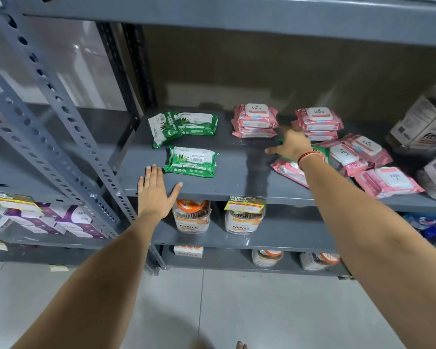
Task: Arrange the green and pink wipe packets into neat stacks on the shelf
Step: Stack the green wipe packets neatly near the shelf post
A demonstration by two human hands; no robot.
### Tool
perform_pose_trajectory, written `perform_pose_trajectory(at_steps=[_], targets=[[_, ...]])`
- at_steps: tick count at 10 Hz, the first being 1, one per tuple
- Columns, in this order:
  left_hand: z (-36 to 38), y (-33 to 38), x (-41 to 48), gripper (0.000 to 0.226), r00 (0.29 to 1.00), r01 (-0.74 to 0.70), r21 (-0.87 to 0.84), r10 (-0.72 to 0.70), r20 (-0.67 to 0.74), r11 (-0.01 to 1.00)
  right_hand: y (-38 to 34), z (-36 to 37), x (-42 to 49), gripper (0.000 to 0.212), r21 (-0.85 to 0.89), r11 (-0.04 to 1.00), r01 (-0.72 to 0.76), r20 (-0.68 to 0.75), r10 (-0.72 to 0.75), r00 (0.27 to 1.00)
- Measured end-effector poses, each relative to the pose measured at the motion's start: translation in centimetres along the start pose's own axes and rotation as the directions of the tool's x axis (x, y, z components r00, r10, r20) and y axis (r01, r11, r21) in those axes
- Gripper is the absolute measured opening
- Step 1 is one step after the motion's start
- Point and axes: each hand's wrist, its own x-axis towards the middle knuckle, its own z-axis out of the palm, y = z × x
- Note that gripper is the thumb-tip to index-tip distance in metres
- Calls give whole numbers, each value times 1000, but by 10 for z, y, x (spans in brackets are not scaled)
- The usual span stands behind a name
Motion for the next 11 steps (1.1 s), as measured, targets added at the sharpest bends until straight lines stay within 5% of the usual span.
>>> perform_pose_trajectory(at_steps=[1,2,4,7,11], targets=[[-1,0,-1,82,1000,-1,-8,1,0,1000,28,-7,0,99,-7,993,-114,56,114,992],[-1,-1,-1,82,1000,-4,-15,4,6,1000,47,-5,-3,102,-36,988,-152,189,157,969],[-2,-1,-1,82,1000,-8,-23,8,1,1000,45,-7,-6,92,-139,984,-110,128,128,983],[2,-2,0,84,999,-23,-24,22,-36,999,3,6,-21,87,-61,998,-35,-119,27,993],[-2,-1,-2,83,999,-19,-30,18,-30,999,-120,27,-16,91,-5,972,234,-8,-234,972]])
